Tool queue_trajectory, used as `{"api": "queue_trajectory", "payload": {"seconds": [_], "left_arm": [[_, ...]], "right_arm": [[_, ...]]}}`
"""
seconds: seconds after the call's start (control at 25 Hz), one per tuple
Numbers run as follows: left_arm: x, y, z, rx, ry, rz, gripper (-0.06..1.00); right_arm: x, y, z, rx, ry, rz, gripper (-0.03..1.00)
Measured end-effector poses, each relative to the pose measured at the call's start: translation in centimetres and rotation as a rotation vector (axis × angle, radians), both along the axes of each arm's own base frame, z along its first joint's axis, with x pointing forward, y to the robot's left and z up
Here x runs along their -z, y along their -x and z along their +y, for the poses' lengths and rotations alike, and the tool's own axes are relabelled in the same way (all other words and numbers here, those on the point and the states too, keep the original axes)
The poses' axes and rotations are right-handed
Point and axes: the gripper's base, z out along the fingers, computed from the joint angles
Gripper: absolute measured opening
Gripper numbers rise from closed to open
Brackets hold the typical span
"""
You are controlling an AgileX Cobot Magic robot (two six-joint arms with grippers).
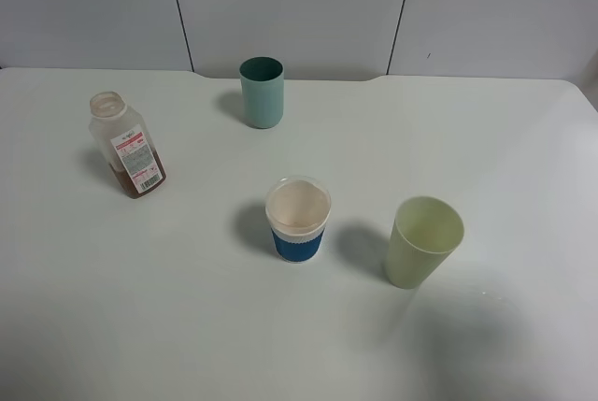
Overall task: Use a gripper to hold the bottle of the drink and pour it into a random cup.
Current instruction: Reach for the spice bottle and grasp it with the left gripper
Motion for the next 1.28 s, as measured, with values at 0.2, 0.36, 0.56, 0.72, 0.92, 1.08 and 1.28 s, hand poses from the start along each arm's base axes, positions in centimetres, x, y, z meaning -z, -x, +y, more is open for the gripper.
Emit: {"api": "queue_trajectory", "payload": {"seconds": [0.2, 0.36, 0.56, 0.72, 0.92, 1.08, 1.28], "left_arm": [[0.00, 0.00, 0.00, 0.000, 0.000, 0.000, 0.91], [0.00, 0.00, 0.00, 0.000, 0.000, 0.000, 0.91], [0.00, 0.00, 0.00, 0.000, 0.000, 0.000, 0.91], [0.00, 0.00, 0.00, 0.000, 0.000, 0.000, 0.91], [0.00, 0.00, 0.00, 0.000, 0.000, 0.000, 0.91], [0.00, 0.00, 0.00, 0.000, 0.000, 0.000, 0.91], [0.00, 0.00, 0.00, 0.000, 0.000, 0.000, 0.91]], "right_arm": [[0.00, 0.00, 0.00, 0.000, 0.000, 0.000, 0.63], [0.00, 0.00, 0.00, 0.000, 0.000, 0.000, 0.63], [0.00, 0.00, 0.00, 0.000, 0.000, 0.000, 0.63], [0.00, 0.00, 0.00, 0.000, 0.000, 0.000, 0.63], [0.00, 0.00, 0.00, 0.000, 0.000, 0.000, 0.63], [0.00, 0.00, 0.00, 0.000, 0.000, 0.000, 0.63], [0.00, 0.00, 0.00, 0.000, 0.000, 0.000, 0.63]]}}
